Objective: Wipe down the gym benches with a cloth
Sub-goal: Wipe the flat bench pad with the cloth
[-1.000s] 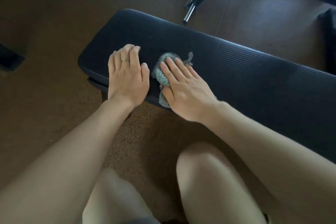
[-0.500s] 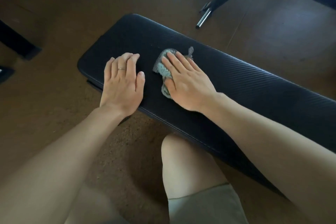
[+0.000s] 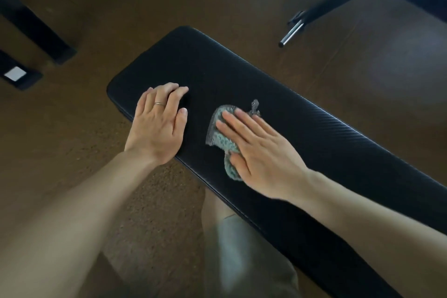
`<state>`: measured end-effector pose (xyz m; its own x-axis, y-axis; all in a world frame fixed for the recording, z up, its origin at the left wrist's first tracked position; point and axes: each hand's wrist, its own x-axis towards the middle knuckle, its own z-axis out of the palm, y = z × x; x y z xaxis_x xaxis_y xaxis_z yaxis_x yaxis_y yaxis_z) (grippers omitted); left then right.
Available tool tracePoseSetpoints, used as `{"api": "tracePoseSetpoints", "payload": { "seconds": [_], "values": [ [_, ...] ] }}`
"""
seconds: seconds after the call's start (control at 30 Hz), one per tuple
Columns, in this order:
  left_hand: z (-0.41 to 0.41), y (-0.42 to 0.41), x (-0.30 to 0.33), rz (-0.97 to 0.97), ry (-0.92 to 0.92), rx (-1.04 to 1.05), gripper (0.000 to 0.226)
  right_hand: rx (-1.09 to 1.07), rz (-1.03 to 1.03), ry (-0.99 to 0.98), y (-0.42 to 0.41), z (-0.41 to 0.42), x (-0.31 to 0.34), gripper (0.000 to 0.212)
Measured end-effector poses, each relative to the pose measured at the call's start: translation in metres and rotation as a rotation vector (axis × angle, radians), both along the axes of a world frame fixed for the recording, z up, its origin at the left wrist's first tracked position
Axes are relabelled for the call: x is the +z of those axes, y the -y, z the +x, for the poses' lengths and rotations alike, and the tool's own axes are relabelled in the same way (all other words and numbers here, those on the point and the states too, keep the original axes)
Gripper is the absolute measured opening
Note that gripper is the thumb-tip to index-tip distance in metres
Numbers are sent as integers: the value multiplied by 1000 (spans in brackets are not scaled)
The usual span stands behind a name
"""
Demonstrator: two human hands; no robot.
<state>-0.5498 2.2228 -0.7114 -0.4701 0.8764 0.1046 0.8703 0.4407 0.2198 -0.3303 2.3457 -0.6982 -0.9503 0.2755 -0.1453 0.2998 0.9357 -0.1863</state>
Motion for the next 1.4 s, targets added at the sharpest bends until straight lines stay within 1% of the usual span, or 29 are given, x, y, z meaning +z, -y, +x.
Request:
{"api": "tracePoseSetpoints", "payload": {
  "seconds": [0.17, 0.23, 0.33, 0.43, 0.6, 0.67, 0.73, 0.8, 0.87, 0.93, 1.0, 1.07, 1.13, 1.27, 1.33, 1.4],
  "values": [
    [0, 0, 2, 2, 23, 0, 50, -155, 0, -23, -73, -73, -1, 60],
    [0, 0, -1, 25, 21, 8, 49, -199, -8, -11, -86, -95, -1, 60],
    [0, 0, -3, 42, 16, 5, 48, -241, -13, -7, -86, -104, -2, 60],
    [-1, 2, -3, 33, 18, -10, 50, -276, -28, -27, -72, -89, -2, 61],
    [0, 2, -1, 42, 31, -34, 52, -342, 3, 7, -35, 9, 0, 62],
    [0, 2, -1, 54, 30, -37, 51, -348, 11, 39, -33, 33, -1, 65],
    [0, 2, -2, 61, 30, -32, 51, -366, 17, 41, -48, 21, -3, 64],
    [0, 1, -2, 66, 29, -33, 51, -449, -8, 2, -70, -10, -5, 61],
    [-1, 1, -3, 78, 24, -26, 51, -541, -84, -23, -94, -49, -2, 59],
    [-1, 0, -4, 94, 22, -31, 50, -619, -170, -2, -108, -76, 3, 53],
    [-1, 1, -5, 113, 23, -33, 49, -629, -174, -10, -108, -83, 3, 47],
    [-2, 1, -5, 120, 23, -42, 49, -616, -140, -46, -100, -67, 2, 48],
    [-3, 1, -5, 127, 24, -51, 50, -630, -98, -54, -93, -31, 1, 50],
    [-4, -1, -7, 135, 4, -59, 50, -721, -89, 33, -77, 38, 10, 50],
    [-4, -3, -7, 132, -13, -57, 50, -768, -85, 64, -76, 39, 7, 49],
    [-4, -3, -7, 131, -25, -50, 49, -809, -50, 76, -77, 14, 4, 50]
  ]
}}
